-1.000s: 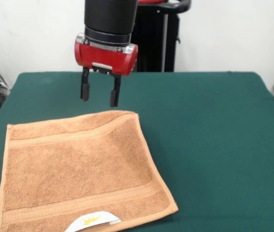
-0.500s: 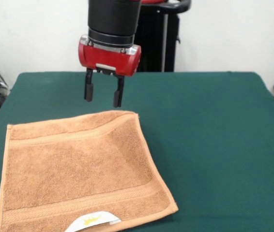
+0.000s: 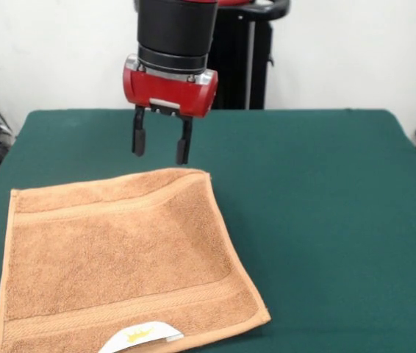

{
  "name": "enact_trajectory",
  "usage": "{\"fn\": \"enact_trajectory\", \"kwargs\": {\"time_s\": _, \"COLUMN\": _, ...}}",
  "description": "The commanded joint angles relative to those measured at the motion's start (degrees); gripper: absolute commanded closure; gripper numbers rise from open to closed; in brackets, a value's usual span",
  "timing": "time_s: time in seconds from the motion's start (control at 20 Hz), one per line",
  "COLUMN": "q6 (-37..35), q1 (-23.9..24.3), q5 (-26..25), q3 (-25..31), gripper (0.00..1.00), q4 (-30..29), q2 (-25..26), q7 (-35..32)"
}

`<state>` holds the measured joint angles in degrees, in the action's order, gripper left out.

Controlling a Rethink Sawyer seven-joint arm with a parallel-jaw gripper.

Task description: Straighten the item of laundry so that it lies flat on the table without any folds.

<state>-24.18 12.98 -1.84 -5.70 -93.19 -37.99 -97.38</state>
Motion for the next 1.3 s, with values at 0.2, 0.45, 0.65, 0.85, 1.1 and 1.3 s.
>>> {"fn": "enact_trajectory", "kwargs": {"time_s": 0.2, "q6": -1.61, "q1": -3.42, "q5": -2.4, "q3": 6.75, "gripper": 0.0, "q4": -2.88, "q2": 3.51, "q7": -3.31}}
{"fn": "enact_trajectory", "kwargs": {"time_s": 0.45, "q6": -1.7, "q1": -4.07, "q5": -2.19, "q3": 6.4, "gripper": 0.0, "q4": -2.51, "q2": 3.73, "q7": -3.73}}
{"fn": "enact_trajectory", "kwargs": {"time_s": 0.65, "q6": -1.26, "q1": -4.33, "q5": -1.97, "q3": 6.28, "gripper": 0.0, "q4": -2.3, "q2": 4.05, "q7": -4.02}}
{"fn": "enact_trajectory", "kwargs": {"time_s": 0.85, "q6": -0.48, "q1": -4.62, "q5": -1.77, "q3": 6.07, "gripper": 0.0, "q4": -2.11, "q2": 4.52, "q7": -4.53}}
{"fn": "enact_trajectory", "kwargs": {"time_s": 1.1, "q6": -0.16, "q1": -4.51, "q5": -1.81, "q3": 6.12, "gripper": 0.0, "q4": -1.99, "q2": 4.84, "q7": -4.27}}
{"fn": "enact_trajectory", "kwargs": {"time_s": 1.3, "q6": 0.55, "q1": -4.14, "q5": -1.95, "q3": 6.27, "gripper": 0.0, "q4": -1.91, "q2": 5.22, "q7": -4.06}}
